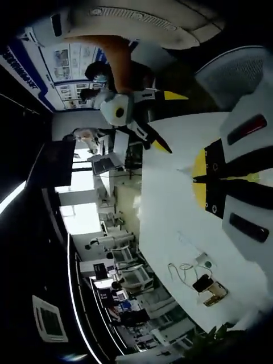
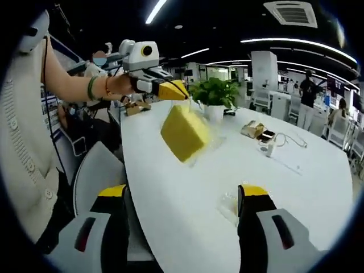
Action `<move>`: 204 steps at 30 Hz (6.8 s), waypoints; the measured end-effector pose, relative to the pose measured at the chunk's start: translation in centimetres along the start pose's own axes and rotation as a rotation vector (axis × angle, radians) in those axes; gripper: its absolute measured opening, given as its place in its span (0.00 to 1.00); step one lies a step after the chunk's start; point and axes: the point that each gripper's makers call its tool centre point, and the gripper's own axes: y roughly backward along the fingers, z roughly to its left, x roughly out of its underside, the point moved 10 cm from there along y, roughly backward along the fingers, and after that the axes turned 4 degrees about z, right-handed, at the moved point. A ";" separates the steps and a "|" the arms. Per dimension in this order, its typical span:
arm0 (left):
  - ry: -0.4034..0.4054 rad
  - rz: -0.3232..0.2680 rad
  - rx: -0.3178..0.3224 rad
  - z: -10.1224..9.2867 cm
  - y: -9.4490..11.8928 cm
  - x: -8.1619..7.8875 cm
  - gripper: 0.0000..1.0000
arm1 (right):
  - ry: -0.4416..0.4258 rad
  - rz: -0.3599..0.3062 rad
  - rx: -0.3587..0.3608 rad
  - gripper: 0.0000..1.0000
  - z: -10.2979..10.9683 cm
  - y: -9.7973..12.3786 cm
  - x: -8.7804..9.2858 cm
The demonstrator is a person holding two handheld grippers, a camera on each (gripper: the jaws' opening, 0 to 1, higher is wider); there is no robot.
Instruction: Compare the silicone blocks by pressing each to a similar depth, holding the contact briefly, and releasing to observe deformation and rebound differences across the visible hardness samples.
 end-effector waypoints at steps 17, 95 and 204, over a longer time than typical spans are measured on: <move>-0.072 0.032 0.086 1.3 -1.5 -2.1 0.00 | 0.156 0.024 -0.132 0.69 -4.5 -4.2 -6.0; -0.188 0.118 0.211 -1.2 -5.3 -2.7 0.00 | 0.402 0.359 -0.271 0.03 -4.4 -8.6 -5.3; -0.199 0.160 0.220 -1.6 -6.3 -2.3 0.00 | 0.399 0.329 -0.298 0.15 -4.9 -9.5 -4.2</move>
